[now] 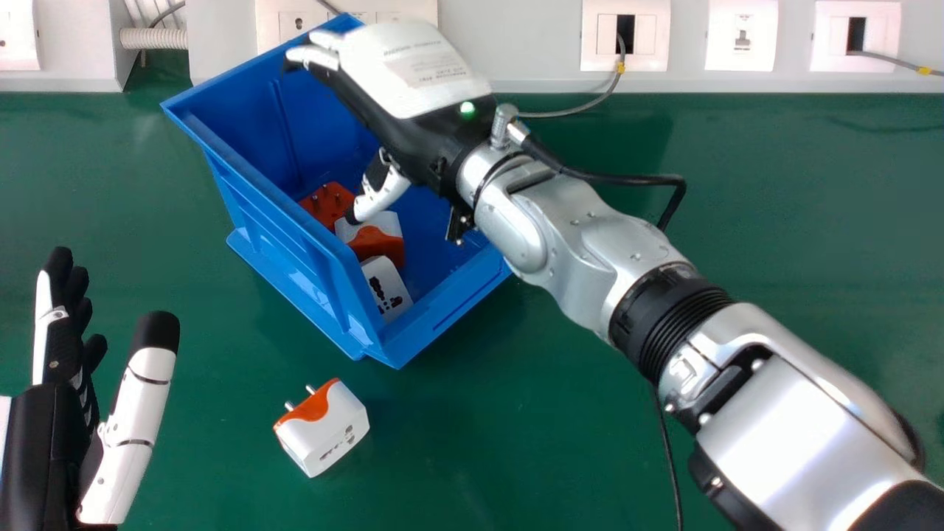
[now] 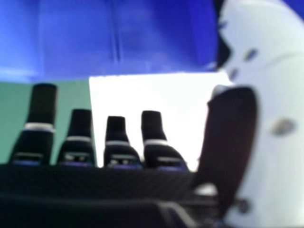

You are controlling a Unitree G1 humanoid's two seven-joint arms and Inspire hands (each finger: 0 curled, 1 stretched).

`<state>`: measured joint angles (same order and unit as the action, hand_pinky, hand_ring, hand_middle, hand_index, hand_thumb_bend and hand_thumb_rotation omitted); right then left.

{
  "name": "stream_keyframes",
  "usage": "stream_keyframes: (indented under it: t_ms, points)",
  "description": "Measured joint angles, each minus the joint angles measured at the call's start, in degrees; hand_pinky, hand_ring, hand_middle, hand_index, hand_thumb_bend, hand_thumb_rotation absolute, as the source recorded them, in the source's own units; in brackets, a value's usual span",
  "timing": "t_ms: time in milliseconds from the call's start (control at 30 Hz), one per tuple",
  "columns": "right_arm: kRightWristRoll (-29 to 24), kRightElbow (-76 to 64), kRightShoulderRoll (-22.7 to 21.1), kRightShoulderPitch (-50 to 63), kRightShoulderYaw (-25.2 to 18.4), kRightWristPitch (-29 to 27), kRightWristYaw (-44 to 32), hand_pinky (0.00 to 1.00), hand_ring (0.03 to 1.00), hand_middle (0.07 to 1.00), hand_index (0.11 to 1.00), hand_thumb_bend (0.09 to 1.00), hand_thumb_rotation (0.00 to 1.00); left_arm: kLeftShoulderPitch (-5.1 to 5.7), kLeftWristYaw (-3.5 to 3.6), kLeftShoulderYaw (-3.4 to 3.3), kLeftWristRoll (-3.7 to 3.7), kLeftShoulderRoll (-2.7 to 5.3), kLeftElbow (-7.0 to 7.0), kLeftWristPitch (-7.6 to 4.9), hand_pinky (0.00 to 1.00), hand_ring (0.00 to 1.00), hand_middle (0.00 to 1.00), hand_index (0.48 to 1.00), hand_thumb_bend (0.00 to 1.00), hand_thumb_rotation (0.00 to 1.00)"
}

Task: Pick all objects and put in blue box

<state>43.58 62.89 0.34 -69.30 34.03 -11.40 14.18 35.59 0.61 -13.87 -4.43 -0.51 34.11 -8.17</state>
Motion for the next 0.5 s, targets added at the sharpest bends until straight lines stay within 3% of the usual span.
stream_keyframes:
  t_ms: [200,333,500]
  points:
    - [-0.1,-9.3,-3.8,4.2,-0.5,-0.9,-0.3,0.67,0.877,0.9,0.839,0.697,0.0,-0.37,0.09,-0.07,0.07,-0.14,-0.17,-0.02,0.99,1.0,1.0,1.0,0.6,0.83]
    - [0.0,-20.4,-7.8,11.2,-1.6,-1.2,-0.1,0.65,0.86,0.88,0.822,0.71,0.0,-1.19,0.05,-0.6,0.38,-0.3,-0.85,-0.02,1.0,1.0,1.0,1.0,0.6,0.83]
    - [0.5,-31.6,-12.1,19.2,-3.3,-0.5,-0.3,0.64,0.85,0.866,0.813,0.679,0.0,-1.79,0.12,-0.69,0.41,-0.5,-1.55,-0.05,1.0,1.0,1.0,0.999,0.6,0.83]
